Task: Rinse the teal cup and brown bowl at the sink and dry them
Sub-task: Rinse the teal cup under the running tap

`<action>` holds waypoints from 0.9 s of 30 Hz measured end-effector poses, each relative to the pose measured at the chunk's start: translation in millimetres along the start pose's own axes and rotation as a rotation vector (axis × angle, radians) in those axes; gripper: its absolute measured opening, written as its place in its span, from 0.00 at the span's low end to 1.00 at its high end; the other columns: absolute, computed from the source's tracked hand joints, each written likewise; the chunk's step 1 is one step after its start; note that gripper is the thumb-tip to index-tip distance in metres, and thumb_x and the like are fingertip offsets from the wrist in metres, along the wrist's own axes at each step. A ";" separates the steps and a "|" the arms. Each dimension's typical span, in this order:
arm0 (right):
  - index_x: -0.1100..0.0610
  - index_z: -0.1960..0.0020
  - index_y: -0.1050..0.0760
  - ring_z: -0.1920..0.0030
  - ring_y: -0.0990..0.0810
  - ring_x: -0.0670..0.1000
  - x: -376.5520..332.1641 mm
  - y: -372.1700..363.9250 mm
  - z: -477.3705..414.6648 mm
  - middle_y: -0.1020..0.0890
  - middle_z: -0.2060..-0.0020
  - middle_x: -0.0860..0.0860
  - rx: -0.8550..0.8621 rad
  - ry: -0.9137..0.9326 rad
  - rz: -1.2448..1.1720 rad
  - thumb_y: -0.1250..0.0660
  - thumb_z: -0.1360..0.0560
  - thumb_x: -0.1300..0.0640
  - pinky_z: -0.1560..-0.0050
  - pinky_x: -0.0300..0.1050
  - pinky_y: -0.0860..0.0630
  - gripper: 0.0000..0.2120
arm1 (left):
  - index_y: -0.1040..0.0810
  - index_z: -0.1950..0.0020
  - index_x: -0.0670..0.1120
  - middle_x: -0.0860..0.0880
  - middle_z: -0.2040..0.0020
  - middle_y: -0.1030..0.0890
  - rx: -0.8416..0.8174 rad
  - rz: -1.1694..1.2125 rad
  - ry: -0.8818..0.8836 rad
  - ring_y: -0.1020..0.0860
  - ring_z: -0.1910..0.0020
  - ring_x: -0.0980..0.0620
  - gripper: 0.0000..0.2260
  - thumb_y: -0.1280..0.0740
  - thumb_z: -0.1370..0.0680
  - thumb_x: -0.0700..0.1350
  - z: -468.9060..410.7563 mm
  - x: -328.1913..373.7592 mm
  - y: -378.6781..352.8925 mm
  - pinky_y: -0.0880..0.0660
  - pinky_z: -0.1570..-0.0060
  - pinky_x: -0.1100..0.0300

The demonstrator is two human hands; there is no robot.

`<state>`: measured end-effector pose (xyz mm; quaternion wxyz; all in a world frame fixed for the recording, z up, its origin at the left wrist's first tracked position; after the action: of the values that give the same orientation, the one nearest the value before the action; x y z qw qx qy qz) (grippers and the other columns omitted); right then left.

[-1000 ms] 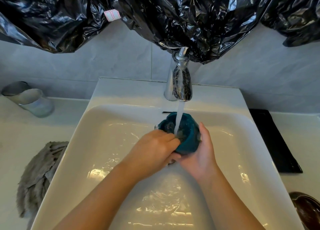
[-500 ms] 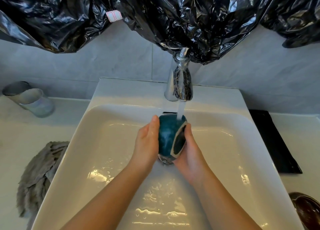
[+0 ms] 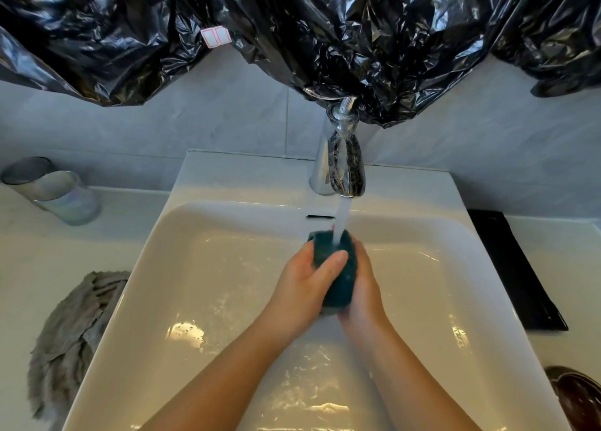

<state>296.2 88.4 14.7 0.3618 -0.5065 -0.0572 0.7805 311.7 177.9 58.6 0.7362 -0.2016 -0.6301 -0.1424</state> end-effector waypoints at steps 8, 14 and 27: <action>0.57 0.56 0.13 0.57 0.14 0.57 -4.4 12.3 6.0 0.14 0.57 0.58 -0.068 -0.157 -0.217 0.41 0.25 0.35 0.53 0.52 0.21 0.29 | 0.27 0.51 0.54 0.56 0.59 0.22 -0.152 -0.701 -0.327 0.23 0.61 0.57 0.13 0.44 0.23 0.60 5.2 4.9 -4.2 0.23 0.59 0.53; 0.59 0.49 0.14 0.55 0.14 0.57 -13.9 8.2 12.9 0.15 0.52 0.59 -0.168 -0.131 -0.369 0.41 0.26 0.39 0.55 0.49 0.18 0.27 | 0.26 0.55 0.48 0.52 0.58 0.23 -0.329 -1.276 -0.726 0.26 0.61 0.52 0.10 0.37 0.23 0.54 5.9 13.7 -1.8 0.28 0.57 0.60; 0.60 0.35 0.22 0.38 0.21 0.60 -3.8 9.7 9.4 0.20 0.39 0.61 -0.214 -0.041 -0.246 0.34 0.28 0.40 0.34 0.56 0.29 0.30 | 0.26 0.58 0.44 0.49 0.62 0.22 -0.155 -1.085 -0.549 0.25 0.66 0.51 0.15 0.44 0.21 0.53 9.4 11.8 -6.0 0.26 0.65 0.57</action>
<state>284.3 81.6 17.7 0.3974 -0.5152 -0.2092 0.7300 302.7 177.7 72.1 0.3527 0.0657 -0.7974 -0.4853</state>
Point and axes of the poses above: each hand's wrist, its own z-axis away from the middle knuckle, its own y-axis out of the back of the hand, x = y × z, the point moved 5 cm from there along -z, towards the middle knuckle
